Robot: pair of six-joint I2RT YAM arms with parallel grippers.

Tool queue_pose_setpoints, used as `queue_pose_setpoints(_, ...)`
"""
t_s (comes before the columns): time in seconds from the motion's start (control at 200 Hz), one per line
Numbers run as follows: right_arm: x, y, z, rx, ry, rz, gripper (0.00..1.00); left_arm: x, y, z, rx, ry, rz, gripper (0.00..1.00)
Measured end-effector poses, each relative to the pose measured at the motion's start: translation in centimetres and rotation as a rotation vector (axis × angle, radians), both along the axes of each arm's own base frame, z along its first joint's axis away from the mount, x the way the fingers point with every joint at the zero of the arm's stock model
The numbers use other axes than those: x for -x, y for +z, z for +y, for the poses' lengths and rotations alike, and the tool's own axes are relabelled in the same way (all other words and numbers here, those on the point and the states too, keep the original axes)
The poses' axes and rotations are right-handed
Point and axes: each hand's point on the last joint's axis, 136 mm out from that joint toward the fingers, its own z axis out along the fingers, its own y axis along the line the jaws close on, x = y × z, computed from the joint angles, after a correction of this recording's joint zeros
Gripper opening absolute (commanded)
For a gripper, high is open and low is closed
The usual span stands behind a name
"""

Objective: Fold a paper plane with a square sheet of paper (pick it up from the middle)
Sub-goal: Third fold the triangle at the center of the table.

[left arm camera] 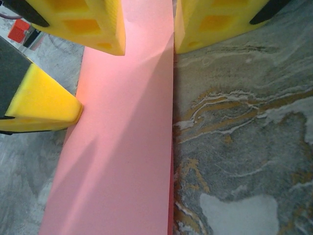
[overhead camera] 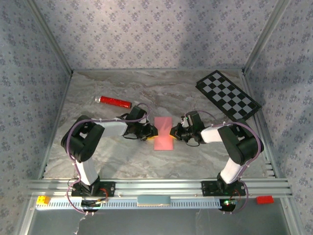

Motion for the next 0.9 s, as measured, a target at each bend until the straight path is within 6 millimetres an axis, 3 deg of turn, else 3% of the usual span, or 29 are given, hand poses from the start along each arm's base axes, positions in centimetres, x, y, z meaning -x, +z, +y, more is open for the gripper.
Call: queue_pose_setpoints(0.9,0.0,0.02,-0.02,0.001,-0.001,0.001,0.05,-0.44,-0.36,0.29,-0.025,0.03,-0.006,0.14)
